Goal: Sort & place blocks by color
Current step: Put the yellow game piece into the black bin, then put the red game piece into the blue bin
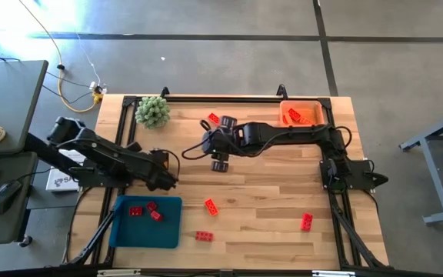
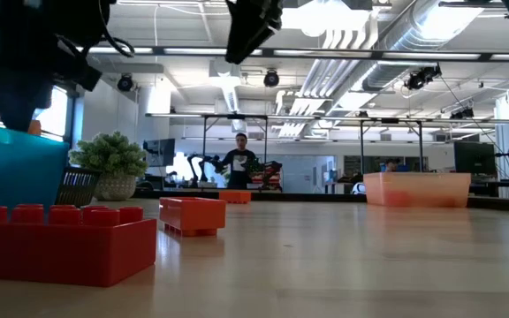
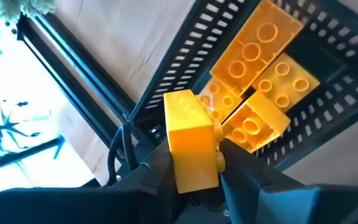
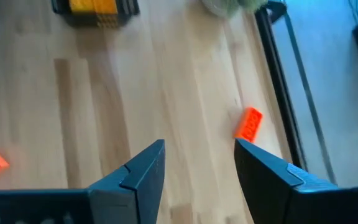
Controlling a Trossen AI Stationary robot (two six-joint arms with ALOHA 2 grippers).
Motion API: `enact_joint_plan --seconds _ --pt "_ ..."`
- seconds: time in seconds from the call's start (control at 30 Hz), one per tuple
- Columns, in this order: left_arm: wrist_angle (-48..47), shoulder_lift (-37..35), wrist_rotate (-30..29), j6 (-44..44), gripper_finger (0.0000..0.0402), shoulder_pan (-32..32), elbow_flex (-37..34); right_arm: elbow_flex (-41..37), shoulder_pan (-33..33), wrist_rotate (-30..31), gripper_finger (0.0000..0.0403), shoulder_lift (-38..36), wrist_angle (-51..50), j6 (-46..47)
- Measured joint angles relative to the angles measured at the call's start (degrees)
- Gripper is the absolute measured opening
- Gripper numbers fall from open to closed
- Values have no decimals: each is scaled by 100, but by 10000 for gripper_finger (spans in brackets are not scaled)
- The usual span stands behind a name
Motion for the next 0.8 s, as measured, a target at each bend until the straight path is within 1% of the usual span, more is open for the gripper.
enact_joint_plan --seconds 0.13,0.37,0.5,0.67,0.8 --pt "-16 189 -5 215 105 2 0 0 -45 339 179 -103 -528 233" --pt "-22 218 -95 336 130 11 5 0 -79 846 179 -328 -1420 944" --pt "-23 182 -84 494 151 11 11 0 -75 933 179 -474 -1848 1398" --pt "-20 172 111 518 180 17 11 2 -75 1163 179 -586 -2211 1785" --pt "-20 172 229 526 191 22 76 2 -75 1307 179 -627 -2392 2005"
